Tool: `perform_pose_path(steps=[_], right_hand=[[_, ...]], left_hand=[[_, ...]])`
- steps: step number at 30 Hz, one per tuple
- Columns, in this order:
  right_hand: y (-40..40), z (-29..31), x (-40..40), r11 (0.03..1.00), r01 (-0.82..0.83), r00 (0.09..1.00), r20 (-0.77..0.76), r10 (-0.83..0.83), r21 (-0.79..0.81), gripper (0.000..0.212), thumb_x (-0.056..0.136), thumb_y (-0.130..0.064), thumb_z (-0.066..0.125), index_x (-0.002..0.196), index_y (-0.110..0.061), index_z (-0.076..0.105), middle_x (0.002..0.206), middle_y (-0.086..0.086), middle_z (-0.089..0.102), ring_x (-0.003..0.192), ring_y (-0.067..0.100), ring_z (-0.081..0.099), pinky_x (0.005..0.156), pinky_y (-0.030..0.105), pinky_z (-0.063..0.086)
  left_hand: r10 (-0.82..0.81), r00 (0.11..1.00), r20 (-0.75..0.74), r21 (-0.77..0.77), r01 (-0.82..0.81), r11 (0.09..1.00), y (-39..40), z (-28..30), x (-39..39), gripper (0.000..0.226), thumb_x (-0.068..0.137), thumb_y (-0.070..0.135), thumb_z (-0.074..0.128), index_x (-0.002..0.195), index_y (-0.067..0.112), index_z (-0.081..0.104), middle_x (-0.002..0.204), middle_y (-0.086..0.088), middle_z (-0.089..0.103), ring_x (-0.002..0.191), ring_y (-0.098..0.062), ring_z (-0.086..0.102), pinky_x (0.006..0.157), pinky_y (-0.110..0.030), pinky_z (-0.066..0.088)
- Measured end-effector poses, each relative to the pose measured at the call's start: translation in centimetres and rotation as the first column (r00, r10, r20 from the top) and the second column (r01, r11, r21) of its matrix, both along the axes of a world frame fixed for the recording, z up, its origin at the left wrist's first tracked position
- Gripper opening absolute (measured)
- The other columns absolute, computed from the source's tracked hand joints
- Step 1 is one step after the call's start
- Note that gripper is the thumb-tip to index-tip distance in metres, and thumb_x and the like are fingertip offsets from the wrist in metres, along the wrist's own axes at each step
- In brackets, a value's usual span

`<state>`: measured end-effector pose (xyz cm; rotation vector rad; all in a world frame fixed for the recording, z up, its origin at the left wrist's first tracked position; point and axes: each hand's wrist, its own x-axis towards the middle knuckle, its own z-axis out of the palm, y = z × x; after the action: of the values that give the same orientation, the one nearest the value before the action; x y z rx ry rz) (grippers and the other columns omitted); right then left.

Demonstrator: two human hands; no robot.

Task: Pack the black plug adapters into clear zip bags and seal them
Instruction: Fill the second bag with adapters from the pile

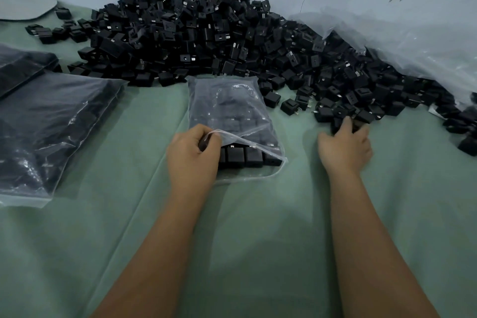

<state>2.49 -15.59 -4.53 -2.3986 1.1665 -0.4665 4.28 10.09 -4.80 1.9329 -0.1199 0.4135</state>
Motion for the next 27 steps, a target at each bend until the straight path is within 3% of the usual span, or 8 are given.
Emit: perform_pose_path(steps=[3,7,12,17,20,23,25,27], right_hand=[[1.1,-0.4,0.1,0.973,-0.196,0.962,0.171,0.215,-0.122,0.048,0.087,-0.022,0.057,0.135,-0.026,0.051,0.141,0.007,0.039,0.119,0.031,0.048,0.100,0.037,0.040],[2.7,-0.6,-0.1,0.922,-0.358,0.885,0.263,0.385,-0.145,0.033,0.081,-0.023,0.069,0.113,-0.026,0.059,0.119,-0.004,0.047,0.102,0.019,0.054,0.089,0.033,0.047],[4.2,-0.2,-1.0,0.915,-0.399,0.826,0.410,0.387,-0.058,0.026,0.078,-0.023,0.074,0.093,-0.029,0.055,0.090,-0.018,0.051,0.089,0.012,0.054,0.078,0.029,0.048],[9.1,1.2,-3.7,0.942,-0.316,0.554,0.785,0.278,-0.111,0.018,0.079,-0.026,0.064,0.094,-0.026,0.053,0.089,-0.020,0.049,0.080,0.006,0.050,0.072,0.018,0.043],[12.4,1.0,-5.2,0.798,-0.488,0.435,0.694,0.573,-0.353,0.016,0.077,-0.024,0.059,0.086,-0.012,0.058,0.083,-0.004,0.053,0.075,0.014,0.050,0.065,0.026,0.042],[15.0,0.6,-5.5,0.670,-0.525,0.546,0.396,0.738,-0.525,0.021,0.077,-0.025,0.061,0.092,-0.010,0.066,0.089,0.005,0.060,0.080,0.021,0.054,0.064,0.027,0.044],[15.8,0.8,-5.0,0.644,-0.589,0.632,0.219,0.744,-0.488,0.030,0.084,-0.018,0.059,0.112,-0.014,0.068,0.110,0.011,0.063,0.099,0.026,0.059,0.075,0.035,0.052],[15.8,1.4,-4.7,0.681,-0.674,0.697,0.062,0.715,-0.286,0.049,0.093,-0.031,0.034,0.138,-0.024,0.052,0.146,0.015,0.042,0.131,0.028,0.042,0.100,0.038,0.043]], left_hand=[[0.005,1.000,-0.005,0.010,-0.005,1.000,0.0,0.0,0.1,0.019,0.086,0.022,0.057,0.067,0.018,0.058,0.058,0.008,0.052,0.072,-0.021,0.053,0.061,-0.030,0.035],[0.000,1.000,0.003,0.005,0.000,1.000,-0.1,-0.1,0.2,0.019,0.085,0.023,0.056,0.066,0.019,0.056,0.058,0.009,0.052,0.072,-0.020,0.052,0.061,-0.030,0.034],[-0.019,1.000,0.011,-0.023,0.019,1.000,0.0,-0.1,0.1,0.020,0.082,0.029,0.053,0.065,0.019,0.056,0.059,0.008,0.052,0.068,-0.016,0.050,0.060,-0.029,0.034],[-0.034,0.999,0.031,-0.123,0.038,0.992,0.1,0.2,-0.5,0.014,0.083,0.026,0.059,0.070,0.027,0.064,0.066,0.011,0.058,0.077,-0.015,0.055,0.069,-0.030,0.043],[-0.022,0.991,0.130,-0.118,0.037,0.992,0.1,0.8,-1.1,0.009,0.085,0.029,0.061,0.079,0.031,0.067,0.075,0.017,0.063,0.086,-0.016,0.057,0.076,-0.027,0.045],[-0.042,0.976,0.212,-0.093,0.063,0.994,0.2,1.1,-1.7,0.007,0.086,0.027,0.061,0.086,0.032,0.066,0.080,0.024,0.062,0.087,-0.013,0.058,0.078,-0.027,0.047],[-0.061,0.964,0.260,-0.060,0.079,0.995,0.3,1.1,-2.0,0.010,0.087,0.023,0.062,0.090,0.029,0.068,0.083,0.024,0.062,0.087,-0.010,0.058,0.079,-0.030,0.049],[-0.071,0.953,0.295,-0.039,0.086,0.996,0.3,1.2,-2.3,0.010,0.087,0.020,0.062,0.091,0.024,0.071,0.084,0.025,0.061,0.086,-0.008,0.057,0.080,-0.033,0.049]])
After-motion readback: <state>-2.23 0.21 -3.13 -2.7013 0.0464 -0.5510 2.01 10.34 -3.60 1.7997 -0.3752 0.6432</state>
